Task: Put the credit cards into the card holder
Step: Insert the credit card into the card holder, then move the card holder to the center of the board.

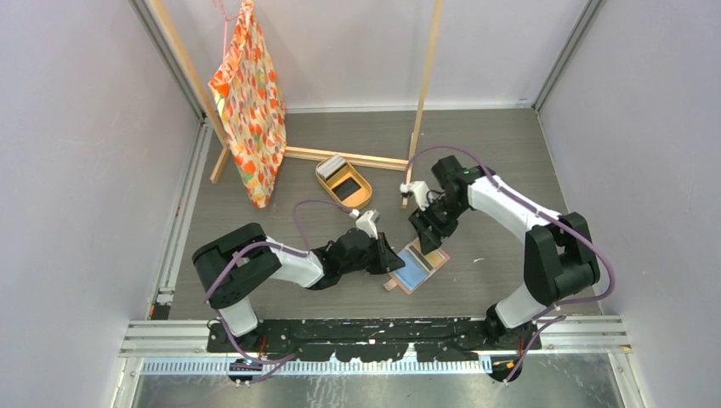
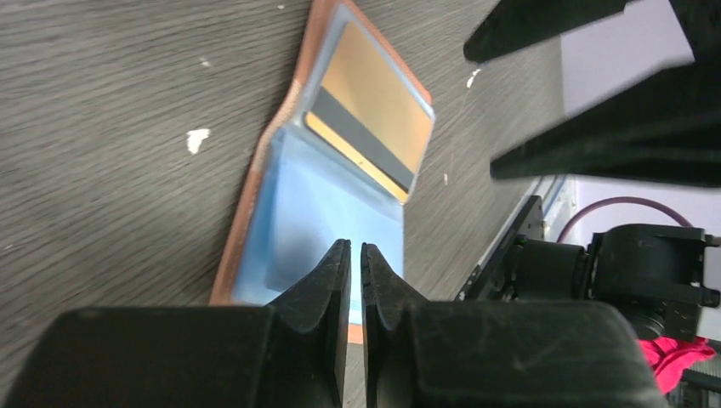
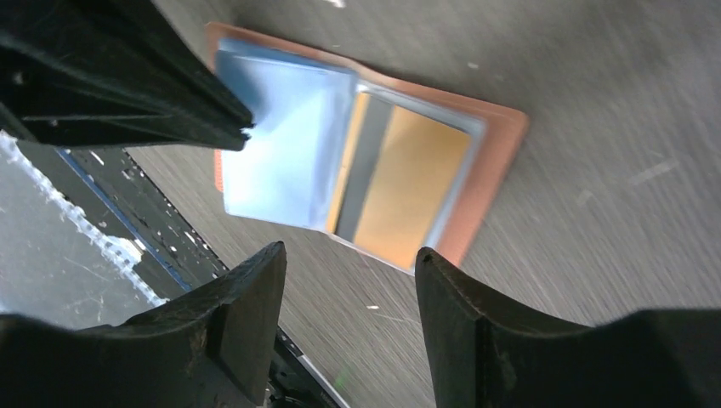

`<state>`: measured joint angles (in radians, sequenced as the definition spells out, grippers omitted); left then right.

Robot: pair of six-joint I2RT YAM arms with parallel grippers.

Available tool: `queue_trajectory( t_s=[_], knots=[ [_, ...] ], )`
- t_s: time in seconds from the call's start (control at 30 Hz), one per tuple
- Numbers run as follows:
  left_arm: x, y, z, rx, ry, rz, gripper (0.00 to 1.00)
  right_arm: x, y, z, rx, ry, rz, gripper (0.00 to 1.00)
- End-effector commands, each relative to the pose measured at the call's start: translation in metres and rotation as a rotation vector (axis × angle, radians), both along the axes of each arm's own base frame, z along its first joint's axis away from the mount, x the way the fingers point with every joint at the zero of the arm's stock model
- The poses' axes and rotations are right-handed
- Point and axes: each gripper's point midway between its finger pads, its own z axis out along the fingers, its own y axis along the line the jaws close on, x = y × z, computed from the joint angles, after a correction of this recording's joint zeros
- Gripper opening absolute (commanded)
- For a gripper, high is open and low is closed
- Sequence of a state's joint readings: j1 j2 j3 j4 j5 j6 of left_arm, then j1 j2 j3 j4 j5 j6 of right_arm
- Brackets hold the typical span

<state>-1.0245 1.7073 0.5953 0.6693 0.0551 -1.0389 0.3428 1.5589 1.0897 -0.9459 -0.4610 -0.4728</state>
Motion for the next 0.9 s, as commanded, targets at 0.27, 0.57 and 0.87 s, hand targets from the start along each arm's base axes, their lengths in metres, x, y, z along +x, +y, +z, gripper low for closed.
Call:
queue_trajectory(
  t_s=[0.27, 0.57, 0.87],
  knots=[
    [0.008, 0.022, -0.029, 0.085, 0.019, 0.093, 0.08, 0.002, 0.019, -0.035, -0.228, -0.154, 0.132, 0.68],
    [0.008, 0.027, -0.032, 0.1, 0.021, 0.119, 0.07, 0.002, 0.013, -0.059, -0.4, -0.177, 0.194, 1.0],
    [0.008, 0.027, -0.033, 0.102, 0.017, 0.115, 0.06, 0.012, -0.004, -0.057, -0.496, -0.23, 0.2, 1.0]
  ],
)
